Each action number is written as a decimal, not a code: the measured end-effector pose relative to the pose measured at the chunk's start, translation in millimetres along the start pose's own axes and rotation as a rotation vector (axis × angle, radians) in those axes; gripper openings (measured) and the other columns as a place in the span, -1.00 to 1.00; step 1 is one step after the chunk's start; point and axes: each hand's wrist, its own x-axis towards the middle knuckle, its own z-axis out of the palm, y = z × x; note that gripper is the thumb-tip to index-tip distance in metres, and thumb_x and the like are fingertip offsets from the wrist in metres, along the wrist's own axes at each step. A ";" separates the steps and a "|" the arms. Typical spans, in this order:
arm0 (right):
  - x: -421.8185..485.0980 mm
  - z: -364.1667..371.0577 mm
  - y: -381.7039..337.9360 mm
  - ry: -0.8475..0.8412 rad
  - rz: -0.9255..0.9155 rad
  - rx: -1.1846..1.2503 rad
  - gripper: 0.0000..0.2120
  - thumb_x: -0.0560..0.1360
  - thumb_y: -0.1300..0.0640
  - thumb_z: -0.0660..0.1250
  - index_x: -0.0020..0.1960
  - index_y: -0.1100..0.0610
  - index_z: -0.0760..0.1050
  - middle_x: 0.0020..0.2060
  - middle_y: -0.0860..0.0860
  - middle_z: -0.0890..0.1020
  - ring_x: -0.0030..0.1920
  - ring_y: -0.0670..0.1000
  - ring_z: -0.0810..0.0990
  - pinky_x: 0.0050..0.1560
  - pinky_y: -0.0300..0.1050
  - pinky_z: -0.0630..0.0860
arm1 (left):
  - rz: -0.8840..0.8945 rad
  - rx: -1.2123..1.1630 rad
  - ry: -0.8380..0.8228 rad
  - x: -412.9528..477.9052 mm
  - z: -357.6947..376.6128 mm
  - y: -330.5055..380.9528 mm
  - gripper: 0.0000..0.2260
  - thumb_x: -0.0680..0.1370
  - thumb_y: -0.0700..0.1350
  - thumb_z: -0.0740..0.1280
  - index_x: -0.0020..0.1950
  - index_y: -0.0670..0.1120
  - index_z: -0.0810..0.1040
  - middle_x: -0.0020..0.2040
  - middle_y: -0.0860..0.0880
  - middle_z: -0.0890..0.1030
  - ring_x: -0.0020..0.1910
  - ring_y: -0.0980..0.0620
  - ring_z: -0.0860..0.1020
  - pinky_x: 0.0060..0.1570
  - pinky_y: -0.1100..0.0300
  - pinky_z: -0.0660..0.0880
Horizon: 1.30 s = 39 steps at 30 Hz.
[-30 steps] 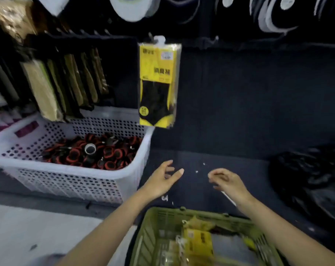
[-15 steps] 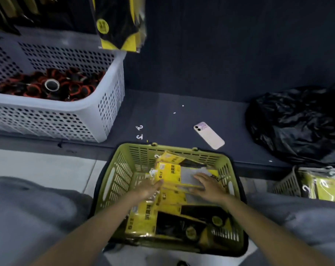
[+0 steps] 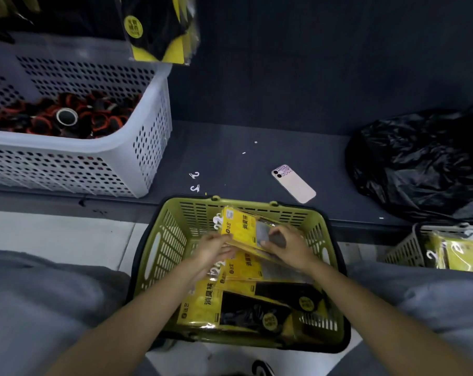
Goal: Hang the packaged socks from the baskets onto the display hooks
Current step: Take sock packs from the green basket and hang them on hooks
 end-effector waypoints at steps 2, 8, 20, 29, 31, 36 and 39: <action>4.6 -9.9 -17.5 -0.008 -0.025 0.121 -0.52 0.43 -0.16 0.39 0.26 0.02 0.43 0.21 -0.08 0.45 0.23 -0.05 0.43 0.21 -0.12 0.39 | 0.051 -0.013 -0.015 -8.4 4.8 14.6 -0.88 0.57 -0.21 0.30 -0.01 -0.16 0.36 0.08 -0.20 0.59 -0.02 -0.11 0.65 0.14 0.07 0.54; 13.0 -58.4 -69.9 0.071 -0.147 0.457 -0.40 0.34 -0.09 0.47 0.32 -0.02 0.38 0.26 -0.14 0.50 0.28 -0.21 0.44 0.31 -0.22 0.40 | 0.482 0.146 -0.043 -47.1 9.8 78.2 -0.87 0.60 -0.19 0.23 -0.01 -0.17 0.28 -0.13 -0.10 0.53 -0.24 0.12 0.59 -0.26 0.31 0.57; 3.6 -107.0 -196.4 0.279 -0.402 0.803 -0.92 0.37 0.07 0.46 -0.15 -0.08 0.67 -0.15 -0.06 0.73 -0.11 -0.08 0.70 -0.20 -0.33 0.56 | 0.756 0.207 -0.015 -89.3 -28.2 188.4 -0.48 0.26 0.06 0.50 0.18 -0.01 0.53 0.08 0.06 0.67 0.04 0.16 0.63 0.03 0.24 0.56; 39.7 -143.2 -288.0 0.397 -0.541 0.837 -0.78 0.40 0.23 0.45 0.02 0.06 0.55 -0.11 -0.12 0.71 -0.04 -0.16 0.66 -0.10 -0.36 0.54 | 1.035 0.115 0.090 -109.2 -60.7 268.3 -0.71 0.32 -0.14 0.54 0.01 -0.03 0.60 -0.14 0.15 0.71 -0.15 0.18 0.67 -0.25 0.41 0.54; 47.0 -147.5 -307.0 0.430 -0.566 0.891 -0.80 0.37 0.09 0.43 -0.03 0.09 0.57 -0.14 -0.08 0.71 -0.08 -0.14 0.67 -0.13 -0.34 0.56 | 1.092 0.111 0.140 -110.2 -68.4 278.0 -0.76 0.34 -0.14 0.53 -0.05 0.01 0.61 -0.19 0.20 0.70 -0.19 0.23 0.66 -0.30 0.45 0.52; 67.9 -149.2 -347.3 0.367 -0.601 0.940 -0.84 0.44 0.11 0.37 -0.05 0.18 0.53 -0.19 -0.01 0.72 -0.19 -0.12 0.69 -0.26 -0.35 0.55 | 1.207 0.165 0.221 -120.4 -96.8 299.1 -0.80 0.42 0.13 0.33 -0.15 0.03 0.62 -0.32 0.13 0.65 -0.31 0.22 0.60 -0.33 0.41 0.46; 80.1 -157.0 -370.0 0.391 -0.600 0.951 -0.93 0.51 0.15 0.34 -0.07 0.15 0.50 -0.23 0.01 0.72 -0.23 -0.10 0.68 -0.28 -0.29 0.58 | 1.229 0.072 0.309 -124.4 -126.3 311.8 -0.72 0.52 0.11 0.26 -0.15 -0.08 0.59 -0.36 0.09 0.60 -0.34 0.14 0.57 -0.30 0.31 0.45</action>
